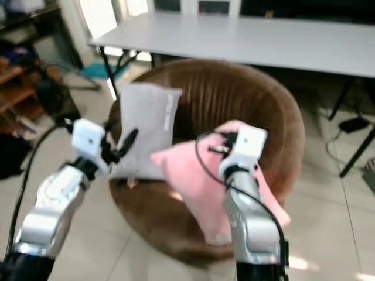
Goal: Move the pillow to the sofa from floor
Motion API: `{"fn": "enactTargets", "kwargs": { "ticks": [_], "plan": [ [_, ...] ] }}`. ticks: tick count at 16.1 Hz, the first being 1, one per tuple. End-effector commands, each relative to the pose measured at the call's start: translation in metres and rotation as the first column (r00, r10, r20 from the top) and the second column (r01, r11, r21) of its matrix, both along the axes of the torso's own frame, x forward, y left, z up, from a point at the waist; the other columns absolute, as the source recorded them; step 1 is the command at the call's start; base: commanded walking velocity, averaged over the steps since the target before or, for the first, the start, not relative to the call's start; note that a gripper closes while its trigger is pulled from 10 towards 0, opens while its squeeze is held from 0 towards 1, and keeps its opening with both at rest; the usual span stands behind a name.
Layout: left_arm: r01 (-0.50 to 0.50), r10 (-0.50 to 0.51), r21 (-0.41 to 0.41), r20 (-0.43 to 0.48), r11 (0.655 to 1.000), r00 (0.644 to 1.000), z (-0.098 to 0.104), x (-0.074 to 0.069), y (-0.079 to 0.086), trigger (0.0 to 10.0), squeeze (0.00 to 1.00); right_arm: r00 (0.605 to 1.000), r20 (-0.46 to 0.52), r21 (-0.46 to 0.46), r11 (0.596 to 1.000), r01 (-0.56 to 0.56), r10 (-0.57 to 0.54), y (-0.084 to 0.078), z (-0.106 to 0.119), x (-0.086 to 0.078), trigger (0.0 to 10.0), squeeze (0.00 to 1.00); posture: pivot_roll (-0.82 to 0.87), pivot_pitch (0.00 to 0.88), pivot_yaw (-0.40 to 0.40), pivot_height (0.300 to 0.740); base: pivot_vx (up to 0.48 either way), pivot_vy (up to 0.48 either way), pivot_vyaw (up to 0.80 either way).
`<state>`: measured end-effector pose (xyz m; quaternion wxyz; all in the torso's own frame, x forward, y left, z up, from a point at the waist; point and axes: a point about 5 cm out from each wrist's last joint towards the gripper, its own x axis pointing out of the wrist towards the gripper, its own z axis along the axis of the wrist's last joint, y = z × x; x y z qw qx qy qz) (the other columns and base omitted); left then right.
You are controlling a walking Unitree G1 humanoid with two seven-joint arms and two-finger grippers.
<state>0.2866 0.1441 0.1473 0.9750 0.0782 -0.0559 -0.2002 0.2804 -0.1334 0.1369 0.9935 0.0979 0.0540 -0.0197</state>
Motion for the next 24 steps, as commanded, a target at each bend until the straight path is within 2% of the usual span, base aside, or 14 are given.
{"fn": "enactTargets", "kwargs": {
  "ticks": [1, 3, 5, 7, 10, 11, 12, 13, 14, 16, 17, 18, 19, 24],
  "plan": [
    [0.040, -0.039, -0.013, 0.007, 0.999, 0.999, 0.002, -0.003, -0.006, 10.0, 0.00, 1.000, 0.021, -0.018, 1.000, 0.005, -0.004, -0.005, 0.008, 0.001, 10.0, 0.00, -0.06, 0.000, 0.058, 0.740, 0.000, 0.000, 0.00],
    [0.080, -0.080, 0.036, 0.005, 0.996, 0.997, 0.000, -0.007, -0.007, 10.0, 0.00, 1.000, -0.003, -0.030, 1.000, 0.007, -0.007, -0.008, 0.003, 0.002, 10.0, 0.00, -0.06, 0.000, 0.049, 0.740, 0.000, 0.000, 0.00],
    [0.121, -0.121, 0.042, -0.002, 0.992, 0.993, 0.000, -0.012, -0.004, 10.0, 0.00, 0.999, -0.036, -0.059, 0.998, 0.019, -0.021, -0.012, -0.002, 0.005, 10.0, 0.00, -0.05, 0.001, 0.041, 0.740, 0.000, 0.000, 0.00],
    [0.191, -0.189, 0.068, -0.045, 0.979, 0.981, -0.005, -0.019, -0.001, 10.0, 0.00, 0.995, -0.091, -0.062, 0.998, 0.029, -0.035, -0.015, -0.010, 0.014, 10.0, 0.00, -0.04, 0.014, 0.036, 0.740, 0.000, 0.000, 0.00],
    [0.203, -0.198, 0.081, -0.068, 0.976, 0.978, -0.007, -0.024, 0.003, 10.0, 0.00, 0.992, -0.124, -0.054, 0.998, -0.017, 0.010, -0.009, -0.023, 0.030, 10.0, 0.00, -0.02, 0.038, 0.033, 0.740, 0.000, 0.000, 0.00],
    [0.207, -0.202, 0.087, -0.072, 0.974, 0.977, -0.006, -0.025, 0.005, 10.0, 0.00, 0.989, -0.143, -0.034, 0.998, -0.049, 0.043, -0.002, -0.028, 0.046, 10.0, 0.00, -0.01, 0.054, 0.030, 0.740, 0.000, 0.000, 0.00],
    [0.210, -0.204, 0.089, -0.073, 0.974, 0.976, -0.006, -0.025, 0.005, 10.0, 0.00, 0.988, -0.146, -0.028, 0.998, -0.062, 0.057, 0.001, -0.029, 0.051, 10.0, 0.00, -0.01, 0.054, 0.030, 0.740, 0.000, 0.000, 0.00],
    [0.217, -0.210, 0.094, -0.081, 0.972, 0.974, -0.005, -0.027, 0.007, 10.0, 0.00, 0.986, -0.152, -0.017, 0.997, -0.077, 0.074, 0.008, -0.027, 0.066, 10.0, 0.00, 0.01, 0.079, 0.025, 0.740, 0.000, 0.000, 0.00],
    [0.221, -0.214, 0.096, -0.085, 0.970, 0.973, -0.004, -0.029, 0.008, 10.0, 0.00, 0.985, -0.154, -0.013, 0.997, -0.078, 0.075, 0.011, -0.026, 0.072, 10.0, 0.00, 0.01, 0.082, 0.024, 0.740, 0.000, 0.000, 0.00],
    [0.240, -0.230, 0.110, -0.098, 0.964, 0.968, -0.001, -0.034, 0.012, 10.0, 0.00, 0.988, -0.147, 0.058, 0.998, -0.029, 0.037, 0.021, -0.008, 0.101, 10.0, 0.00, 0.04, 0.117, 0.006, 0.740, 0.000, 0.000, 0.00],
    [0.245, -0.235, 0.109, -0.100, 0.963, 0.967, 0.000, -0.035, 0.013, 10.0, 0.00, 0.989, -0.144, 0.088, 0.996, -0.013, 0.026, 0.022, -0.004, 0.105, 10.0, 0.02, 0.05, 0.125, 0.000, 0.740, 0.000, 0.000, 0.00],
    [0.252, -0.242, 0.106, -0.103, 0.962, 0.965, 0.001, -0.037, 0.013, 10.0, 0.00, 0.990, -0.140, 0.123, 0.992, -0.001, 0.018, 0.023, 0.001, 0.110, 10.0, 0.73, 0.06, 0.134, -0.008, 0.740, 0.000, 0.000, 0.00],
    [0.261, -0.248, 0.110, -0.114, 0.959, 0.962, 0.001, -0.039, 0.013, 10.0, 0.00, 0.991, -0.135, 0.126, 0.992, -0.005, 0.022, 0.024, 0.004, 0.113, 10.0, 1.00, 0.06, 0.143, -0.013, 0.740, 0.000, 0.000, 0.00],
    [0.277, -0.259, 0.116, -0.148, 0.954, 0.955, 0.000, -0.046, 0.015, 10.0, 0.00, 0.997, -0.078, 0.101, 0.995, 0.016, -0.008, 0.017, 0.021, 0.124, 10.0, 1.00, 0.07, 0.167, -0.011, 0.740, 0.000, 0.000, 0.00]
  ]
}}
